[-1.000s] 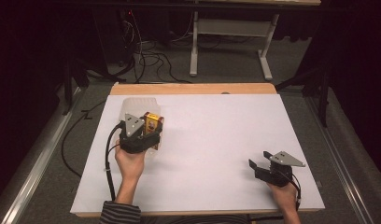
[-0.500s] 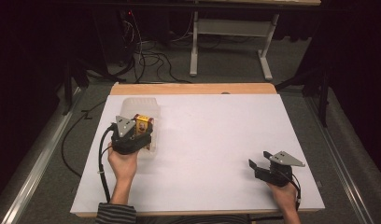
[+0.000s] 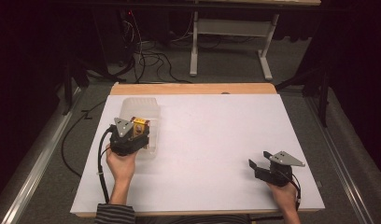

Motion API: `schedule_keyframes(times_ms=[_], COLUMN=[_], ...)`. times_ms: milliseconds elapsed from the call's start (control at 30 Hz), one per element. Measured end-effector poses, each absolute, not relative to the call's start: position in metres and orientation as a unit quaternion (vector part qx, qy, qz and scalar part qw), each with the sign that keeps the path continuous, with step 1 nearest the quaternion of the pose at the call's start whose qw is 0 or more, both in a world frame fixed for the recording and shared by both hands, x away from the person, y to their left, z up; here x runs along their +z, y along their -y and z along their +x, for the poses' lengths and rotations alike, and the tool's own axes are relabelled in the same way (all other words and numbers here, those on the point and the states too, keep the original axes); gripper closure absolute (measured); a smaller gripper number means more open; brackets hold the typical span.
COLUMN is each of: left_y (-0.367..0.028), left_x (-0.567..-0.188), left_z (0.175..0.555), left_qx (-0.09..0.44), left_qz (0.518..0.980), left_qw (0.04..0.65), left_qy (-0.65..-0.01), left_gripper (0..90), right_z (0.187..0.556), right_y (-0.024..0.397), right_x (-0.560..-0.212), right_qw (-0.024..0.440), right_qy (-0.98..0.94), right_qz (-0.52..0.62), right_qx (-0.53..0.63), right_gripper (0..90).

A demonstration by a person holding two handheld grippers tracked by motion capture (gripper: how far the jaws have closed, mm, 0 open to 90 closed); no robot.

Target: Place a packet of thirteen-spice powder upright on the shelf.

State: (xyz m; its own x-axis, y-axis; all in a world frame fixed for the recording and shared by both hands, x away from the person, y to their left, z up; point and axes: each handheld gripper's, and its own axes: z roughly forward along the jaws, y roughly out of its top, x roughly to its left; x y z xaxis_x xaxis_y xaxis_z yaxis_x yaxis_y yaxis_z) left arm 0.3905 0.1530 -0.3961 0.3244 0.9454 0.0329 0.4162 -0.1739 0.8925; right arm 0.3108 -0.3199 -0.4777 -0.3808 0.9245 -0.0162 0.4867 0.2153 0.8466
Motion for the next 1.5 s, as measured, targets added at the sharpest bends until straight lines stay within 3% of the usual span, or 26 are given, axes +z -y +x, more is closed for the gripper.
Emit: schedule_keyframes(times_ms=[1500], left_y=[-0.173], left_x=[-0.412], left_z=[0.362], left_qx=[0.315], left_qz=[0.711], left_qw=[0.390], left_qy=[-0.492], left_gripper=[28.8], right_z=[0.311], right_y=[0.320], right_x=[-0.478], right_qw=[0.275], right_qy=[-0.730], right_qz=[0.484], right_qx=[0.396], right_gripper=[29.2])
